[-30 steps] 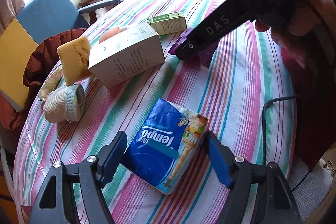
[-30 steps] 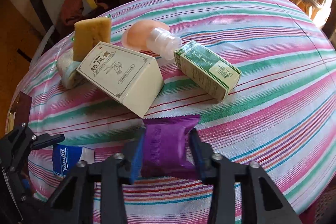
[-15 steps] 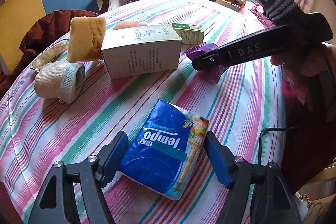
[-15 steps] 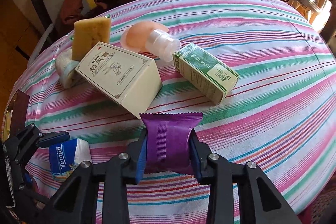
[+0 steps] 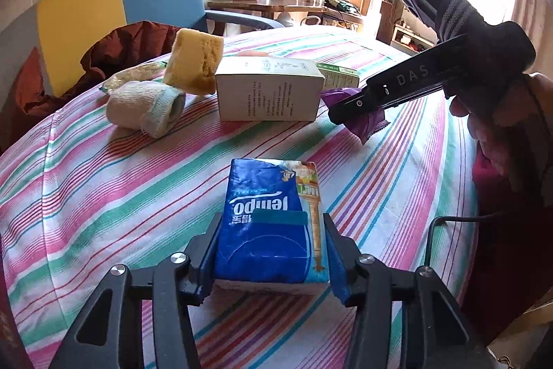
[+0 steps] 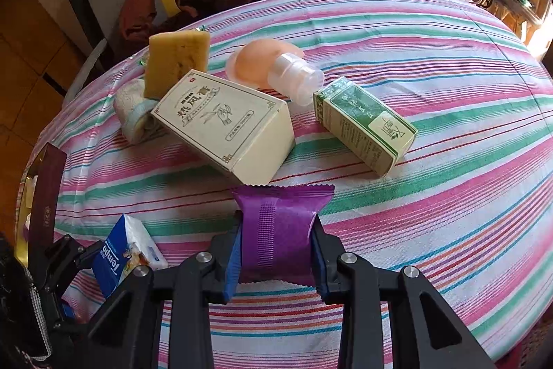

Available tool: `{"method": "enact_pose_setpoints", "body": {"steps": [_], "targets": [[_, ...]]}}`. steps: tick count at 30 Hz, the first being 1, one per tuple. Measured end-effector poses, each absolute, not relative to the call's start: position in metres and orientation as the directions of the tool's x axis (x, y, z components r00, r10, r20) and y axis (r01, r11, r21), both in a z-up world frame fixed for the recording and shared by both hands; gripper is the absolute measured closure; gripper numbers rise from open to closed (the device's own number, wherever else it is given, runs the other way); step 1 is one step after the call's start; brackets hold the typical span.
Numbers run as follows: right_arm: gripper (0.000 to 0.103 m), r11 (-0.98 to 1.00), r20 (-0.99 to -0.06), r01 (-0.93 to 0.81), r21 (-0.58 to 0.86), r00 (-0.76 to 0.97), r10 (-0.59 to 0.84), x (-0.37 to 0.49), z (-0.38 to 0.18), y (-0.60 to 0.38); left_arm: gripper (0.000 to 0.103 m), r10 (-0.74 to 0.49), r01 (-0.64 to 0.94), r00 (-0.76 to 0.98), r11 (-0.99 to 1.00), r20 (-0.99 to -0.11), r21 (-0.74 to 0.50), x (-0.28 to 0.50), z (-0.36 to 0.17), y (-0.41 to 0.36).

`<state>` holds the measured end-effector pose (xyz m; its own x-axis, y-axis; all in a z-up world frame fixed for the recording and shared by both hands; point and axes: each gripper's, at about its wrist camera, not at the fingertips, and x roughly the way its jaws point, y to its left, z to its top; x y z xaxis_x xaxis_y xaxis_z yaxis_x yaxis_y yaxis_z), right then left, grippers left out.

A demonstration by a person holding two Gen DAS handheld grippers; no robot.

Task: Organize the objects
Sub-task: 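Grasp the blue Tempo tissue pack with the left tool while the right tool holds the packet, then carry the tissue pack and purple packet into the gold tray and release both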

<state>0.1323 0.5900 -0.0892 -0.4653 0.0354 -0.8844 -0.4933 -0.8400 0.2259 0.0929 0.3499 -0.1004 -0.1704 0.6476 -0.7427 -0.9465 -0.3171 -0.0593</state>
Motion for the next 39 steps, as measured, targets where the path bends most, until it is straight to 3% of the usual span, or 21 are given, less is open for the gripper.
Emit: {"method": "enact_pose_setpoints", "body": {"steps": [19,32,39], "targets": [[0.069,-0.874,-0.872,-0.387,0.294,-0.484,-0.078,0.119,-0.097,0.571,0.051,0.708,-0.816,-0.2,-0.503,-0.677,-0.285,0.071,-0.098,0.291],[0.069,-0.869,-0.865,-0.396,0.296,-0.498,-0.068,0.122,-0.095,0.573,0.051,0.741,-0.699,-0.37,-0.619,-0.56,-0.358,0.039,-0.036,0.194],[0.069,-0.869,-0.849,-0.388,0.307,-0.524,-0.066,0.122,-0.09,0.571,0.051,0.621,-0.537,-0.471,-0.765,-0.627,-0.355,-0.01,-0.032,0.136]]}}
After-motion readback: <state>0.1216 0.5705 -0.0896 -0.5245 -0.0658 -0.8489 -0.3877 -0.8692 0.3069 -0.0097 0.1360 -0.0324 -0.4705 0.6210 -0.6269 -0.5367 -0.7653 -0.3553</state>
